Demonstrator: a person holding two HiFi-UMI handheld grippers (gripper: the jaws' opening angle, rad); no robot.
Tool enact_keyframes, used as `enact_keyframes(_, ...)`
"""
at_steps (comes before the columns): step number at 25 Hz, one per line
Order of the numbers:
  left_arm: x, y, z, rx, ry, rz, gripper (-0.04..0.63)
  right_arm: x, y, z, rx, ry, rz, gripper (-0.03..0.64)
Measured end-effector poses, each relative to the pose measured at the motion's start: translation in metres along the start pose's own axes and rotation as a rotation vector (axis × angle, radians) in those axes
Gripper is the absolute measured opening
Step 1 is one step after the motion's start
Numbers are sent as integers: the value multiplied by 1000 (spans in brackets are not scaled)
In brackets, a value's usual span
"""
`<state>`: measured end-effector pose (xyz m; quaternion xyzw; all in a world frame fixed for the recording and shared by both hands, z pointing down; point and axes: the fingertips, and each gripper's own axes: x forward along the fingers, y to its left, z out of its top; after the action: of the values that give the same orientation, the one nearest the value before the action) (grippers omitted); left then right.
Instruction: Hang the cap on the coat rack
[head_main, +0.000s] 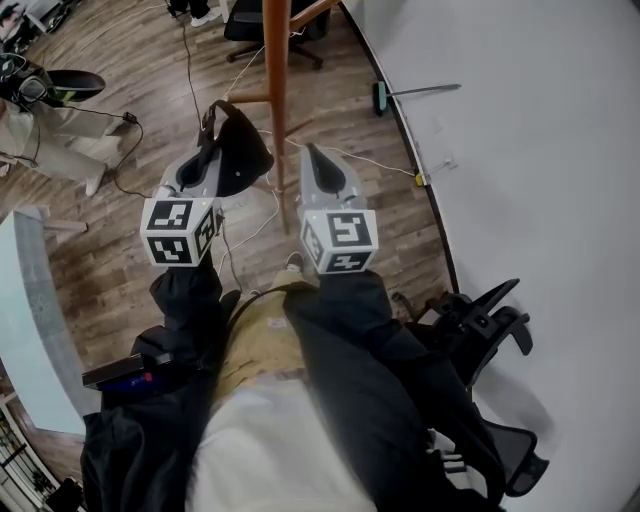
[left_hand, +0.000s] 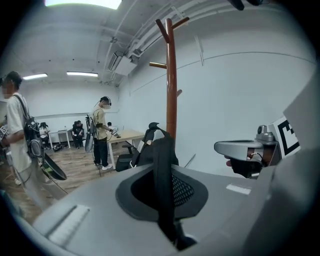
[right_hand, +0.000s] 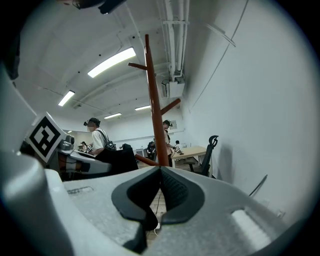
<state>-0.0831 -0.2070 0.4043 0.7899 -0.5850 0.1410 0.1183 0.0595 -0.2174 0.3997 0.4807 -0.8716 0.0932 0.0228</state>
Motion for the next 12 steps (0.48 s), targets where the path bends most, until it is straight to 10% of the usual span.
enact_keyframes(12, 35, 33, 12, -18, 16, -23, 6, 31, -15, 4, 7, 29, -40, -2)
